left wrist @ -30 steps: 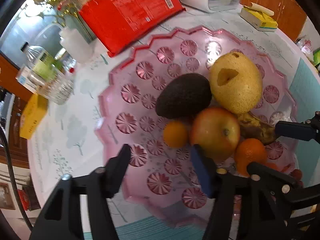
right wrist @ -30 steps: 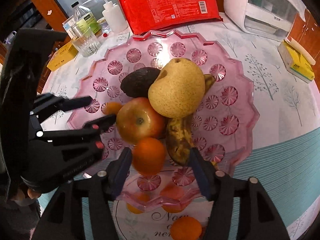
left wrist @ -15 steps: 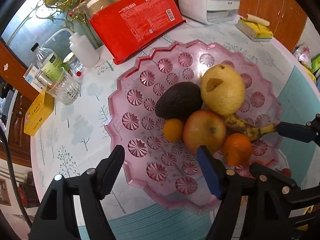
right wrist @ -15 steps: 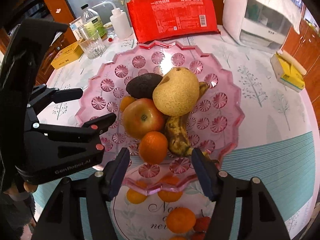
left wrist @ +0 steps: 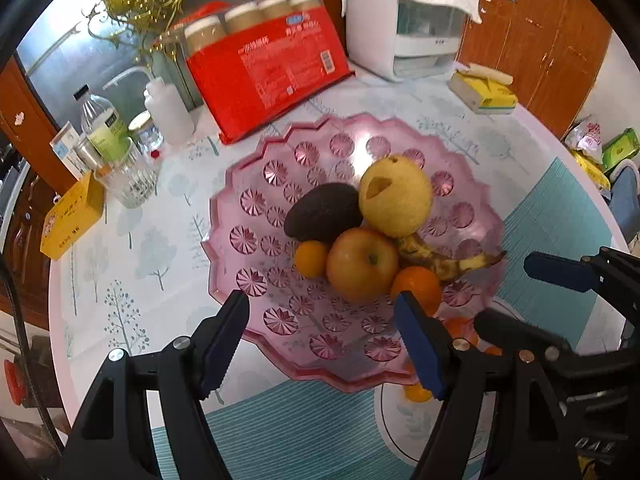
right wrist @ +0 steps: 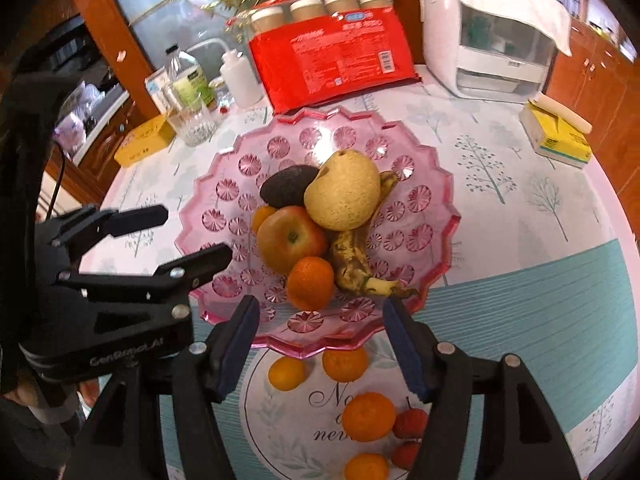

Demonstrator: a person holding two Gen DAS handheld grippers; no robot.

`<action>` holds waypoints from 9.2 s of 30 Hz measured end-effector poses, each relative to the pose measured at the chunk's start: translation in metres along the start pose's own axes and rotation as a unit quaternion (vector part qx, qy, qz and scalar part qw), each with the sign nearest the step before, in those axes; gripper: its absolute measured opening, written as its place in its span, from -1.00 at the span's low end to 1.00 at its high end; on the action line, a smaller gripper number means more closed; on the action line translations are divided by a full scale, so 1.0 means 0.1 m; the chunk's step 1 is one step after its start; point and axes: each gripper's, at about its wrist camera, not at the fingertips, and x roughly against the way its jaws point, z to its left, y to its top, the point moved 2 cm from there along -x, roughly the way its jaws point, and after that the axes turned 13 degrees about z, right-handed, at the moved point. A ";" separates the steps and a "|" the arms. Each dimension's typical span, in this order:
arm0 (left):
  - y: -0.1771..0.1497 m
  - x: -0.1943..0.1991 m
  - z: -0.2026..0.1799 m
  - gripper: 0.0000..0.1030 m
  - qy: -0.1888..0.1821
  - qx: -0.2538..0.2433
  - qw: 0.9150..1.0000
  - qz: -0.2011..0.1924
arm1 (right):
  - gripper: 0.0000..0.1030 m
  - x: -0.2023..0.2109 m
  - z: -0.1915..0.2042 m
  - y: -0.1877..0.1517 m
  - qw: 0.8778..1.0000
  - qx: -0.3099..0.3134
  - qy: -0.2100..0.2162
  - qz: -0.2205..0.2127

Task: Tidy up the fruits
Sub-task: 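Open both tools to drop the oranges into the bowl and withdraw, then move both tools toward the red plums on the white plate, then grasp a red plum with the left tool while the right tool grasps another plum, then carry the plum with the left tool while the right tool carries its plum to the bowl, then open both tools to drop the plums into the bowl and withdraw, then move both tools back over the oranges on the white plate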

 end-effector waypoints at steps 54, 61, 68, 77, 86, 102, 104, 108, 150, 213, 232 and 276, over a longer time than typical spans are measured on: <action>-0.96 0.33 -1.18 0.74 -0.023 -0.005 1.000 -0.017 | 0.01 0.45 -0.76 -1.40 0.996 0.048 -0.066 -0.046; -0.94 -0.09 -1.49 0.73 -0.031 -0.046 0.998 0.029 | -0.14 -0.02 -0.93 -1.54 0.999 0.036 -0.016 0.003; -0.79 -0.19 -1.65 0.73 -0.021 -0.090 0.995 0.030 | -0.14 -0.29 -0.99 -1.51 0.999 0.021 0.030 0.017; -0.61 -0.34 -1.80 0.73 -0.011 -0.145 0.988 0.043 | -0.35 -0.56 -1.01 -1.41 0.996 0.015 0.090 0.025; -0.44 -0.60 -2.07 0.48 -0.017 -0.237 0.969 0.072 | -0.37 -0.51 -1.16 -1.45 0.996 -0.008 0.085 0.016; -0.52 -0.98 -2.47 -0.13 -0.019 -0.387 0.912 0.139 | -0.37 -0.37 -1.52 -1.57 0.997 -0.070 0.026 0.006; -0.51 -0.97 -2.48 -0.25 -0.018 -0.388 0.912 0.135 | -0.37 -0.36 -1.53 -1.58 0.997 -0.075 0.025 0.005; -0.45 -0.99 -2.49 -0.34 -0.025 -0.370 0.918 0.141 | -0.37 -0.35 -1.53 -1.60 0.997 -0.079 0.027 0.003; -0.16 -0.15 -1.94 -0.41 -0.031 -0.125 0.989 0.075 | -0.37 0.20 -1.45 -1.41 0.994 -0.068 0.055 -0.066; 0.63 -0.67 0.33 0.68 0.111 0.048 0.992 0.029 | -0.07 -0.39 0.10 0.83 0.997 0.047 0.007 -0.054; 0.37 -0.20 0.31 0.78 0.100 0.081 0.992 0.014 | 0.06 0.07 0.09 0.54 0.995 0.042 0.029 -0.086; -0.98 1.25 -1.01 0.78 0.063 0.108 0.990 -0.067 | 0.06 1.41 -0.55 -1.12 0.986 0.025 0.028 -0.159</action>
